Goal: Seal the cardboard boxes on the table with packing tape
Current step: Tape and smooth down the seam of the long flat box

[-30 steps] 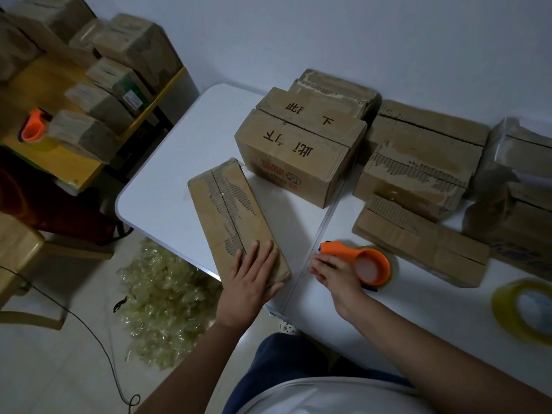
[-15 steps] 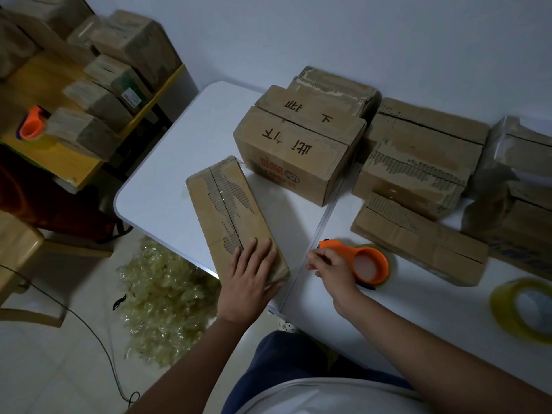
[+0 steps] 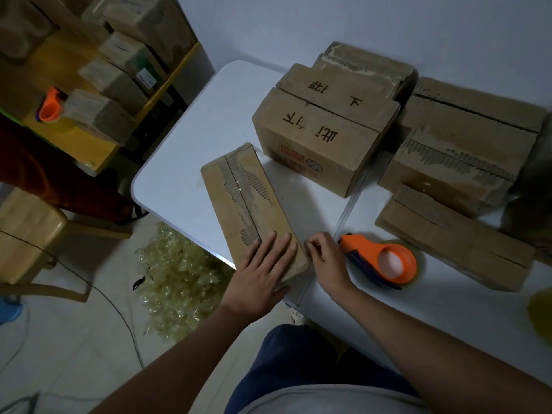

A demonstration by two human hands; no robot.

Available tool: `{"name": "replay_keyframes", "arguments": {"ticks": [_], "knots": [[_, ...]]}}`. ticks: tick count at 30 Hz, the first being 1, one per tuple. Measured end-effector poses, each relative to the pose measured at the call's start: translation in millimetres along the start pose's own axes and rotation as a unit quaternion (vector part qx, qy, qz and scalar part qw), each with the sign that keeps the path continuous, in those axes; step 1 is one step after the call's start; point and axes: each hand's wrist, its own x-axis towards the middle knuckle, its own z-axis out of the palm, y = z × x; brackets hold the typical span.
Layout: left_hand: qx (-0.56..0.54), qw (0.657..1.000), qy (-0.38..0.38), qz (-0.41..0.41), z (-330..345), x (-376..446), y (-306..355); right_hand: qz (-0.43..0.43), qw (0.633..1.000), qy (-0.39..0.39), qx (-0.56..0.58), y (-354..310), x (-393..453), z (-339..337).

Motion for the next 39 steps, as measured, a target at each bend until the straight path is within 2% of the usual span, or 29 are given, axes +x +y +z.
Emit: {"name": "replay_keyframes", "arguments": {"ticks": [7, 11, 14, 18, 20, 24, 27, 29, 34, 39], "knots": [[0.013, 1.0, 0.004, -0.01, -7.1, 4.2, 2.2, 0.046, 0.998, -0.049, -0.005, 2.0, 10.1, 9.6], [0.013, 1.0, -0.001, -0.011, -10.7, 3.9, 3.1, 0.083, 0.995, -0.053, -0.027, -1.0, 21.2, 9.3], [0.005, 1.0, -0.006, -0.013, -11.9, 4.1, 4.9, 0.098, 0.989, -0.105, -0.045, -2.5, 24.4, 1.9], [0.002, 1.0, 0.002, -0.016, -10.3, 3.6, 5.3, 0.104, 0.99, -0.093, 0.033, -4.7, -4.4, -12.6], [0.006, 1.0, 0.006, -0.016, -10.1, 4.1, 5.3, 0.113, 0.985, -0.122, 0.055, -10.4, -21.1, -10.5], [0.003, 1.0, 0.008, -0.018, -8.9, 2.8, 4.3, 0.12, 0.978, -0.168, -0.005, -27.9, -31.2, -5.7], [-0.004, 1.0, 0.012, 0.019, -6.1, 1.8, 0.6, 0.098, 0.974, -0.205, -0.002, -34.9, -37.8, -16.9], [-0.002, 0.998, 0.007, 0.055, -4.9, 3.9, -3.3, 0.083, 0.976, -0.202, -0.004, -34.1, -45.0, -24.4], [-0.013, 0.998, 0.005, 0.061, -2.9, 5.6, -8.0, 0.004, 0.982, -0.162, -0.1, -35.7, -46.6, -37.3], [-0.071, 0.996, 0.001, 0.046, -12.2, 7.3, -6.1, -0.08, 0.921, -0.2, -0.324, -41.7, -34.8, -44.6]]}}
